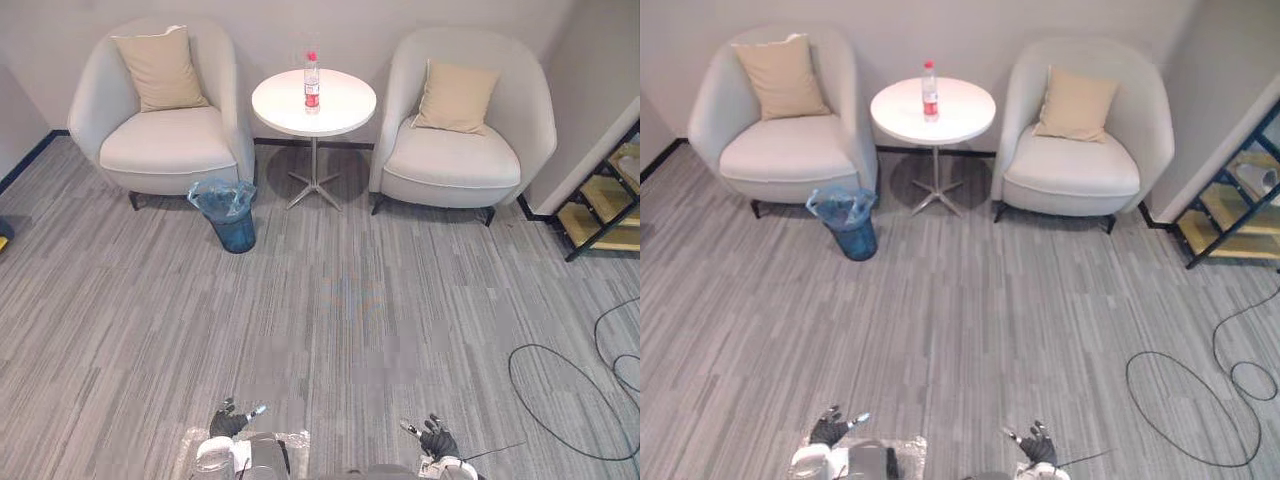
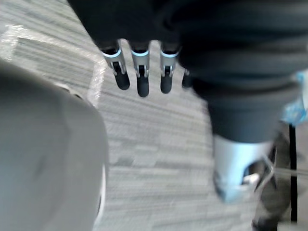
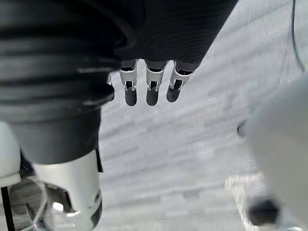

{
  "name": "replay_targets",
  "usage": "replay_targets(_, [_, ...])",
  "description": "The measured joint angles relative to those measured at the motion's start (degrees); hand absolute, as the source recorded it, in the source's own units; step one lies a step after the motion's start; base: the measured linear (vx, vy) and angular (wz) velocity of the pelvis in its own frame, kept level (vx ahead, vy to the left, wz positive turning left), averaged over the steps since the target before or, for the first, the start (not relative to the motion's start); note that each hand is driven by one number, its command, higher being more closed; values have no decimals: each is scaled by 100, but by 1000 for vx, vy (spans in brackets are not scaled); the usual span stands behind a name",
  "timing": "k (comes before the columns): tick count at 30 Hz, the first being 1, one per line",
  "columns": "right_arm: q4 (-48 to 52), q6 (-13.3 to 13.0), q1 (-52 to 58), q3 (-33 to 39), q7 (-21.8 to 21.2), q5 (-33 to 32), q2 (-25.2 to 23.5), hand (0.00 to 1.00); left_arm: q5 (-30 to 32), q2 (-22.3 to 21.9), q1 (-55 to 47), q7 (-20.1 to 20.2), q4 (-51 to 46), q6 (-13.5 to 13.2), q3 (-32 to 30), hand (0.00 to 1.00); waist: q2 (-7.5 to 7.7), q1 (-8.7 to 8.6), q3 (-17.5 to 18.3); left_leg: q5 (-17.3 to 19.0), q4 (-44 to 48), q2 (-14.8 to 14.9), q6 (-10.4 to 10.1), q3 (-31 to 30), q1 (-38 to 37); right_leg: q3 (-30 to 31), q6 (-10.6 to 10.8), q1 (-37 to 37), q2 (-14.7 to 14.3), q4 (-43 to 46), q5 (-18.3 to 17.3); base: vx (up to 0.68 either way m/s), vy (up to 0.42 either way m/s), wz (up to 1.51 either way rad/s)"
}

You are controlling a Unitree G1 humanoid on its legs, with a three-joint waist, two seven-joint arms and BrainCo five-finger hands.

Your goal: Gather rubbish on tea table into small bin, then transfer packed bag to large trash can.

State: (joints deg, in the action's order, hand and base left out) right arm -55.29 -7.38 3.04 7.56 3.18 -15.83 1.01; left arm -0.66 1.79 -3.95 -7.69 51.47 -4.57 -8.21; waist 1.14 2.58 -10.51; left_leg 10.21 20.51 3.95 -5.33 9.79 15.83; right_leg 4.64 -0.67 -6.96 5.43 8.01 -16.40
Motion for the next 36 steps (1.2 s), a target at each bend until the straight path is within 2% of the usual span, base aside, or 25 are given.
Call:
replay_targets(1, [-6, 7, -15, -28, 2, 0, 41, 0, -12, -52, -8, 0, 20, -2, 51, 0, -126, 45, 13, -85, -353, 22, -81, -91, -21, 77, 39, -47, -18, -76, -22, 348, 371, -70])
replay_targets(2, [-91, 19, -31, -99, 14, 3, 107, 0, -65, -90, 18, -7, 111, -9, 100, 0, -228, 97, 29, -594, -313, -17, 164, -85, -30, 267, 123, -171, 17, -207, -56, 431, 376, -48])
replay_targets(4, [-178, 30, -150, -195, -18, 15, -25, 0, -66, -1, 169, -9, 217, -3, 139, 0, -107, 70, 39, -57, 82, -237, 419, 98, 46, 572, 222, -13, 71, 483, -80, 513, 316, -30])
replay_targets(6, [-183, 33, -154, -168, -27, 27, -92, 0, -66, 36, 190, -9, 252, 8, 137, 0, -25, 93, 31, 73, 116, -323, 573, 290, -194, 804, 330, 200, 112, 1247, -33, 463, 213, -28])
replay_targets(7, [-188, 32, -151, -155, -34, 62, -122, 0, -67, 78, 188, -13, 292, 12, 156, 0, 42, 97, 23, 162, -3, -376, 620, 403, -467, 938, 678, 374, 116, 1856, 65, 561, 221, -40])
replay_targets(8, [-182, 27, -173, -189, -52, 156, -133, 0, -67, 131, 148, -13, 325, 28, 222, 0, 72, 81, 28, 248, -147, -394, 667, 480, -846, 991, 1690, 668, 41, 2825, 333, 543, 169, -34])
replay_targets(9, [-175, 13, -196, -211, -63, 236, -137, 0, -68, 193, 144, -14, 357, 44, 395, 0, 76, 42, 5, 342, -330, -394, 720, 398, -1261, 873, 1674, 1001, -127, 3874, 441, 425, 108, -22])
replay_targets(10, [-163, 7, -198, -203, -68, 236, -135, 0, -67, 196, 150, -13, 371, 46, 429, 0, 76, 34, -4, 375, -410, -393, 724, 374, -1410, 768, 1657, 1101, -140, 4194, 432, 416, 65, -7])
replay_targets(12, [-43, 12, -193, -197, -82, 241, -67, 0, -72, 193, 210, -13, 452, 58, 579, 0, 15, -8, -66, 460, -849, -387, 741, 305, -2117, -227, 1122, 1613, 23, 5115, 208, 410, 7, 2])
replay_targets(13, [58, 8, -197, -205, -90, 243, -22, 0, -74, 168, 272, -8, 556, 67, 667, 0, -39, -70, -129, 465, -1176, -288, 749, 205, -2653, -969, 526, 1935, 86, 5067, -89, 413, -36, 17])
replay_targets(15, [164, -22, -218, -202, -94, 242, 3, 0, -84, 128, 309, 7, 572, 90, 710, 0, -35, -192, -180, 464, -1230, -177, 748, 134, -2939, -1401, 278, 2288, 80, 4379, -232, 465, -91, 44])
replay_targets(17, [246, -35, -221, -200, -93, 240, 39, 0, -116, 52, 342, 9, 576, 105, 708, 0, -33, -294, -192, 465, -1234, -89, 748, -22, -3114, -1444, 155, 2613, -21, 3239, -29, 412, -130, 48])
replay_targets(18, [253, -37, -226, -202, -93, 242, 58, 0, -118, 32, 343, 9, 574, 105, 706, 0, -32, -301, -207, 467, -1237, -60, 744, -107, -3204, -1290, 132, 2681, -141, 2543, 270, 403, -169, 39])
replay_targets(19, [235, -34, -191, -208, -90, 243, 66, 0, -116, 31, 319, 10, 546, 104, 707, 0, 6, -315, -185, 544, -1212, -116, 613, -214, -3271, -1069, 92, 2581, -250, 1451, 1068, 626, -259, 45])
replay_targets(20, [181, -34, -248, -175, -95, 245, 202, 0, -117, -40, 421, 5, 646, 109, 652, 0, -123, -270, -336, 767, -1157, 58, 313, -428, -3574, -958, -108, 2543, -399, 1304, 1899, 599, -248, 36])
replay_targets(23, [51, -21, -291, -14, -93, 240, 349, 0, -112, -300, 474, 22, 659, 98, 466, 0, -426, -344, -362, 619, -608, 354, 164, -738, -3383, -1170, -210, 2484, -602, 1554, 1210, 487, -208, 19])
replay_targets(25, [25, 11, -268, 51, -79, 236, 345, 0, -112, -400, 471, 30, 650, 101, 351, 0, -427, -334, -360, 411, 184, 438, -33, -911, -3064, -1209, -294, 2330, -685, 1528, 1048, 386, -190, 10])
replay_targets(27, [72, 16, -151, 7, -78, 234, 341, 0, -114, -487, 488, 35, 513, 100, 114, 0, -406, -294, -389, -627, 2258, 619, -41, -944, -2147, -1211, -385, 1705, -787, 1061, 907, 438, -175, 8])
replay_targets(28, [120, 19, -70, -8, -72, 234, 323, 0, -115, -488, 488, 40, 386, 98, 56, 0, -402, -238, -411, -311, 3318, 870, -47, -709, -1653, -1205, -509, 1197, -870, 737, 821, 318, -82, 0])
replay_targets(30, [241, 20, 21, -63, -58, 232, 246, 0, -116, -474, 467, 32, 192, 72, 45, 0, -276, -167, -454, 52, 3763, 944, -3, -422, -1099, -1163, -573, 688, -871, 440, 717, 411, -103, -7])
replay_targets(32, [222, 19, 5, -100, -53, 229, 197, 0, -115, -474, 441, 35, 65, 0, 95, 0, -225, -96, -448, 390, 3387, 876, 199, -65, -576, -1079, -517, 317, -832, 209, 723, 385, -57, -26])
replay_targets(33, [190, 25, -74, -90, -51, 225, 162, 0, -116, -482, 449, 38, -24, -12, 161, 0, -221, 1, -452, 489, 2300, 614, 296, 172, -312, -970, -451, -19, -766, -46, 697, 296, 26, -30])
replay_targets(34, [181, 27, -74, -89, -52, 223, 147, 0, -116, -477, 451, 38, -25, -11, 192, 0, -218, 16, -448, 476, 1902, 508, 292, 210, -276, -947, -432, -81, -734, -110, 686, 438, 66, -29])
replay_targets(35, [169, 26, -71, -96, -52, 224, 141, 0, -113, -474, 453, 37, -24, -12, 277, 0, -219, 41, -438, 364, 1048, 272, 326, 208, -256, -915, -365, -200, -685, -242, 642, 394, 110, -16])
replay_targets(36, [105, 24, -71, -104, -52, 228, 150, 0, -110, -469, 452, 47, -2, -12, 420, 0, -267, 80, -409, -195, -205, 4, 351, 121, -276, -842, -273, -418, -656, -417, 566, 493, 181, -43])
